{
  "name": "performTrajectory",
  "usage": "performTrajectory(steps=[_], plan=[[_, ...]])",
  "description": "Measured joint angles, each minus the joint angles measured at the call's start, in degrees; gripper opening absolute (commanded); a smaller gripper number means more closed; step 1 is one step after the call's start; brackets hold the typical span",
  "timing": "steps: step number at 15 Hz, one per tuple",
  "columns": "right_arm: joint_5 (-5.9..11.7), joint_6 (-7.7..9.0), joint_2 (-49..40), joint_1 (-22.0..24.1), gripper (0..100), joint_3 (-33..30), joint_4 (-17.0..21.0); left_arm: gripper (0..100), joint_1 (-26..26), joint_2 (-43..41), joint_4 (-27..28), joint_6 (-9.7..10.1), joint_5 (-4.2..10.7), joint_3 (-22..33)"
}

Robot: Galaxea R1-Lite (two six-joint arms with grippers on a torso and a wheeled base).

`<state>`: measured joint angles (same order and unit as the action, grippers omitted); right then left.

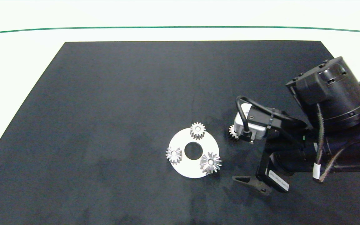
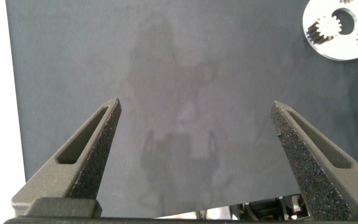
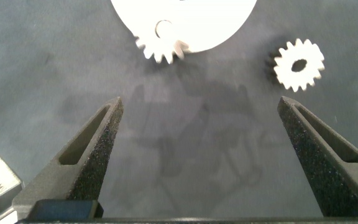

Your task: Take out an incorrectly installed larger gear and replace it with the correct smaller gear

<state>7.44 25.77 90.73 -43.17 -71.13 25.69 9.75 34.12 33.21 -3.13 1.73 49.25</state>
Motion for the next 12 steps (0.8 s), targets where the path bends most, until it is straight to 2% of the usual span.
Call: performTrajectory(steps=[2, 5, 12], plan=[[1.43, 0.44, 2.0, -1.2, 100, -0.3, -1.5, 100, 0.0, 0.0, 0.0, 0.0, 0.06, 0.1], [3.23, 2.1, 4.6, -2.2, 100, -0.9, -2.1, 100, 0.0, 0.0, 0.0, 0.0, 0.06, 0.2], [3.94, 2.28, 9.2, -4.1, 100, -3.5, -2.1, 100, 0.0, 0.0, -0.7, -0.02, 0.09, 0.2]])
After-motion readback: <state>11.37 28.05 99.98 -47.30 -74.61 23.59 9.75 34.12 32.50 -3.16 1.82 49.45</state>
